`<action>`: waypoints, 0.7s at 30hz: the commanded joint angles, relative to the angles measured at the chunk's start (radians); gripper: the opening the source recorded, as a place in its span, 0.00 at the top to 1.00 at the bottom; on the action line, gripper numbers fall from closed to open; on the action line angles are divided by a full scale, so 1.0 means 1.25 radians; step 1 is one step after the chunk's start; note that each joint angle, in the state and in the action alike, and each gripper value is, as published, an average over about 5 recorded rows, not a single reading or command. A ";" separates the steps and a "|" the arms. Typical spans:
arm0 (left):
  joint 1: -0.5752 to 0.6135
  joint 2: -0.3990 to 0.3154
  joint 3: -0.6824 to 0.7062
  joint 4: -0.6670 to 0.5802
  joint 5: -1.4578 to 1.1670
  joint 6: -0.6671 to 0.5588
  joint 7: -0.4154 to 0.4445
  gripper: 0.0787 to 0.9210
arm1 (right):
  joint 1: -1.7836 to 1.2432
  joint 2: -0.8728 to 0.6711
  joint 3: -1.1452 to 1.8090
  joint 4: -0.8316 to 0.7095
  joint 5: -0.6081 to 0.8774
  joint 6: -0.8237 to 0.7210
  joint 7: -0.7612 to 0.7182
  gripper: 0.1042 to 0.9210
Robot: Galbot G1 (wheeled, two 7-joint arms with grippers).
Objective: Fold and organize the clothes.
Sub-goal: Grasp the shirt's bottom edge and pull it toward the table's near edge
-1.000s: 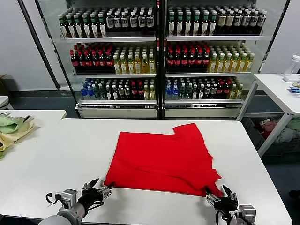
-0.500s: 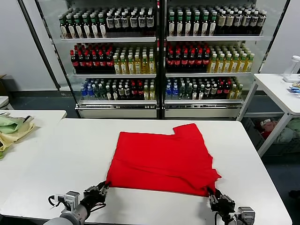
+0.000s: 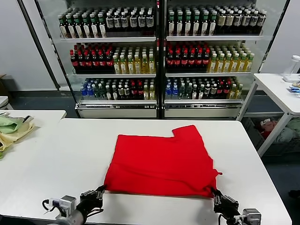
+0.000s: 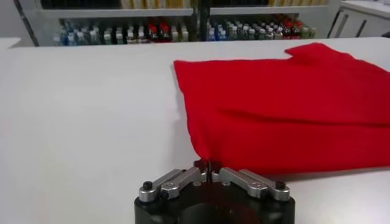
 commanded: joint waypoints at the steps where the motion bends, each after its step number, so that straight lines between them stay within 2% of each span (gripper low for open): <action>1: 0.198 0.018 -0.111 -0.109 0.008 -0.002 -0.021 0.99 | -0.102 0.001 0.008 0.073 -0.023 -0.003 0.000 0.95; 8: 0.288 0.010 -0.144 -0.140 0.038 -0.019 -0.034 0.99 | -0.147 -0.003 0.008 0.085 -0.070 0.001 -0.001 0.95; 11: 0.288 0.003 -0.140 -0.119 0.093 -0.030 0.012 0.99 | -0.125 -0.002 -0.003 0.055 -0.085 0.007 -0.005 0.93; 15: 0.257 -0.008 -0.149 -0.077 0.149 -0.027 0.070 0.97 | -0.108 -0.004 -0.006 0.050 -0.084 0.007 -0.007 0.82; 21: 0.234 -0.019 -0.148 -0.082 0.159 -0.015 0.071 0.78 | -0.087 -0.017 0.014 0.126 -0.067 0.003 0.001 0.62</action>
